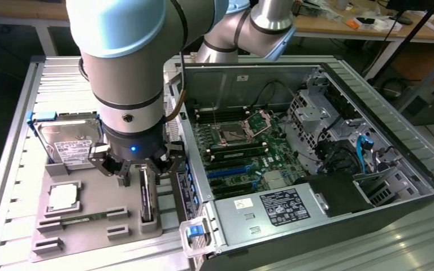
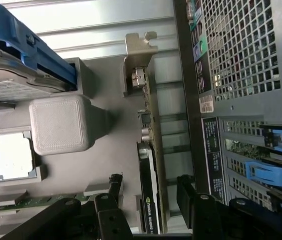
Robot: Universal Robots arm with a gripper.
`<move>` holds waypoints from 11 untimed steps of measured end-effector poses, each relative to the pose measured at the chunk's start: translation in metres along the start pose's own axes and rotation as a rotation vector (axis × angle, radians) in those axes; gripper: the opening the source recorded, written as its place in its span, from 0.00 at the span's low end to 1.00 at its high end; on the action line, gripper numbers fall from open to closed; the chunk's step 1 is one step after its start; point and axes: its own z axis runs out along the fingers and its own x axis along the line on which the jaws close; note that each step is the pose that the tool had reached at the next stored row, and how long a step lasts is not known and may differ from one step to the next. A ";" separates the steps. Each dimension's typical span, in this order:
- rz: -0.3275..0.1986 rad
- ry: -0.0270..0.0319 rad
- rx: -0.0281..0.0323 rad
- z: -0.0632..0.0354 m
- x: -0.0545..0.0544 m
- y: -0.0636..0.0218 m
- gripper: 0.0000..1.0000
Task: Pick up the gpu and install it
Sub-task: 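Pick up the gpu and move the gpu toward the slot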
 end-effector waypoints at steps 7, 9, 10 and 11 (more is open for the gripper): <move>0.000 -0.0005 0.0018 0.0123 0.001 -0.0004 0.56; 0.000 -0.0004 0.0020 0.0139 0.001 0.0015 0.56; -0.002 -0.0004 0.0018 0.0145 0.001 0.0029 0.56; -0.003 -0.0003 0.0019 0.0149 0.001 0.0039 0.56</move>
